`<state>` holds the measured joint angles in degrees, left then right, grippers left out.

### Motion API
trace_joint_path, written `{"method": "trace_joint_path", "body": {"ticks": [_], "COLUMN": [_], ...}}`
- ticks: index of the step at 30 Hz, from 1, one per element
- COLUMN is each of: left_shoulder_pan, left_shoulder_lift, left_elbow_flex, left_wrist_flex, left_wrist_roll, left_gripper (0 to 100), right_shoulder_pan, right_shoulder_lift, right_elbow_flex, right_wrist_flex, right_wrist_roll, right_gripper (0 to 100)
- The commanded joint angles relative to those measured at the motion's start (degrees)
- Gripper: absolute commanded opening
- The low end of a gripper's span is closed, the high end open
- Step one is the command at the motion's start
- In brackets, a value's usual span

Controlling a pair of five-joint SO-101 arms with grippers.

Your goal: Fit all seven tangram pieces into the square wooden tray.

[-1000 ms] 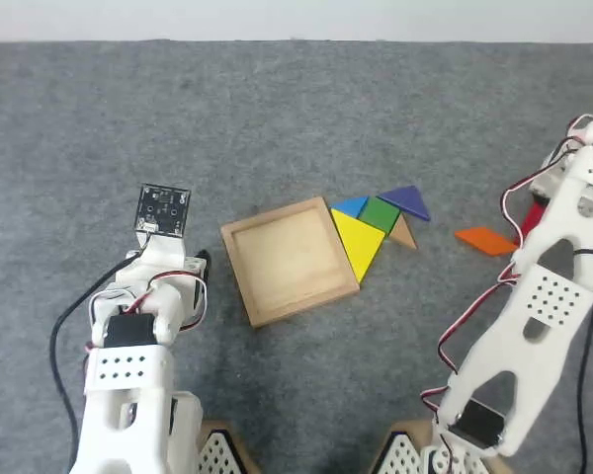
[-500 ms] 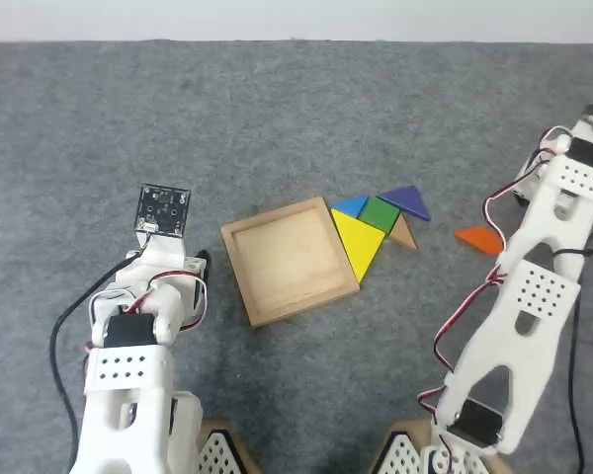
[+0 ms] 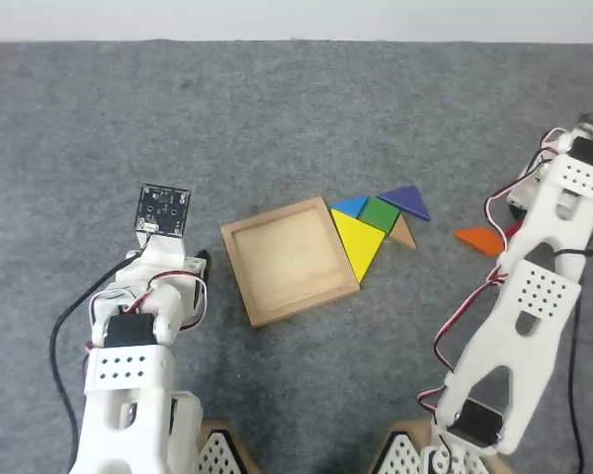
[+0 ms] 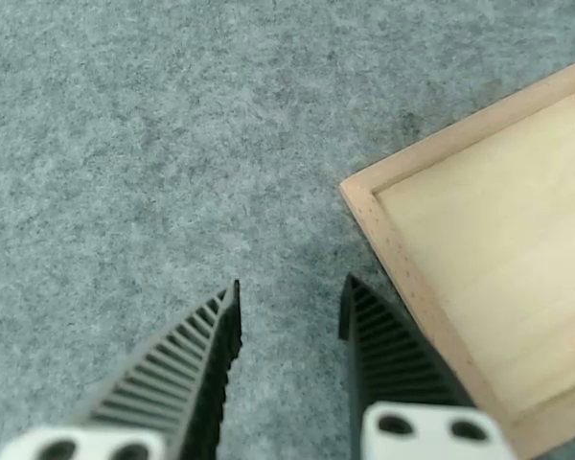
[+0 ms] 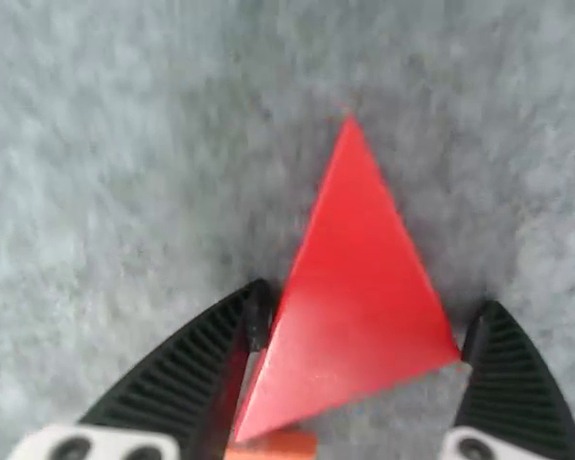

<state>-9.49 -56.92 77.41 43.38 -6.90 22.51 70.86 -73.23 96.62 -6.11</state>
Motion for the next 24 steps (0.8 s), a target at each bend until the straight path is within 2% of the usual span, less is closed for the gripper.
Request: {"method": "trace_joint_path", "body": {"ticks": [1,5,11,19,24], "left_shoulder_pan": [0.2,0.2,0.2,0.2,0.2], "left_shoulder_lift": [0.3,0.3,0.3,0.3,0.3], "left_elbow_flex": [-0.4,-0.4,-0.4,-0.4,-0.4], "left_wrist_flex": [-1.1,-1.1,-1.1,-1.1,-1.1], "left_wrist_roll": [-0.5,-0.5,-0.5,-0.5,-0.5], "left_gripper": [17,17,17,17,17], "right_shoulder_pan": [-0.1,0.1,3.3,3.4,5.2], "right_shoulder_lift": [-1.1,-0.7,-0.7,-1.2,-1.7], "right_elbow_flex": [-1.0,-0.6,-0.3,3.4,5.5], "right_wrist_flex": [5.1,5.8,6.3,6.3,6.4], "right_wrist_roll": [2.4,4.0,2.7,3.0,5.3], "right_gripper": [32.9,32.9,32.9,32.9,32.9]}}
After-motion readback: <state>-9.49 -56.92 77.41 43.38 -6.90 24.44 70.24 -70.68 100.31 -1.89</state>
